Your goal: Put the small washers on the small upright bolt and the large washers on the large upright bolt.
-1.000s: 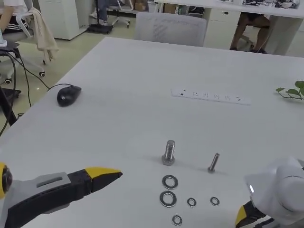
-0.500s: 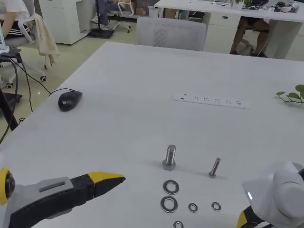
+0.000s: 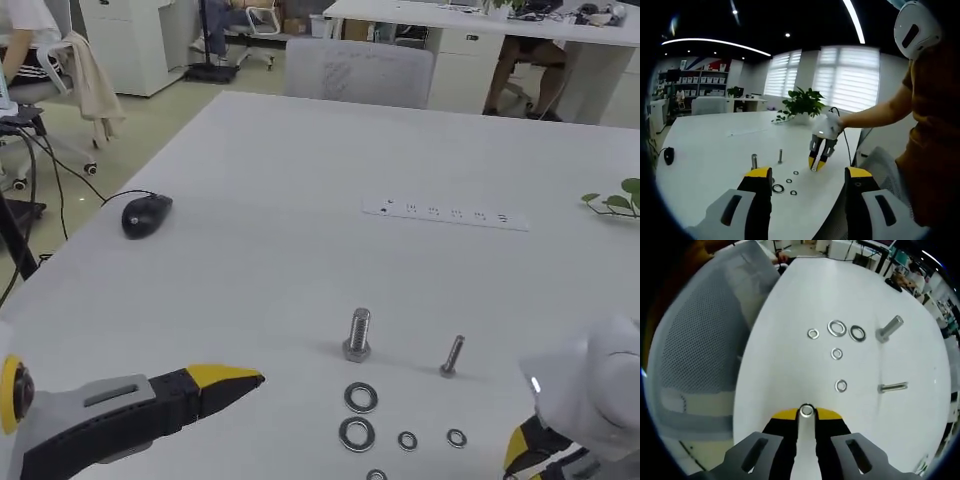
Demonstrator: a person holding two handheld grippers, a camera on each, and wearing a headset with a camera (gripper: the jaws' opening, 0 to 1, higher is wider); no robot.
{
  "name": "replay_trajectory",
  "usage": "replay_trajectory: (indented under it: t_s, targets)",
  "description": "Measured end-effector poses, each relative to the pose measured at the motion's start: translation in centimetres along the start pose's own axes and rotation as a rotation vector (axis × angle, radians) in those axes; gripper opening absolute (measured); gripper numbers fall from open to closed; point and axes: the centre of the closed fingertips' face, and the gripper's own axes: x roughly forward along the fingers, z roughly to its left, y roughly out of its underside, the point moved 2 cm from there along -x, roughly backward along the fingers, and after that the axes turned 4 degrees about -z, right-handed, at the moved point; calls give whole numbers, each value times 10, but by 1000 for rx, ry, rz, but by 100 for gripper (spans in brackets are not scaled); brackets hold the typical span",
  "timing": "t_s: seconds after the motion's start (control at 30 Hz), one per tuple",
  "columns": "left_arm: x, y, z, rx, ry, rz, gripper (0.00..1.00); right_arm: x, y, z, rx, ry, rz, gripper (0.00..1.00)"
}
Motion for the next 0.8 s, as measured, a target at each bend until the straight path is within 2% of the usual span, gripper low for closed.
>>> replay_trajectory:
  t_s: [0.27, 0.8]
  targets:
    - [1, -1, -1, -1, 1, -5, 58, -12, -4, -10, 3, 21, -6, 12]
    - [2, -2, -4, 4, 3, -7, 58, -44, -10, -57, 7, 124, -11, 12]
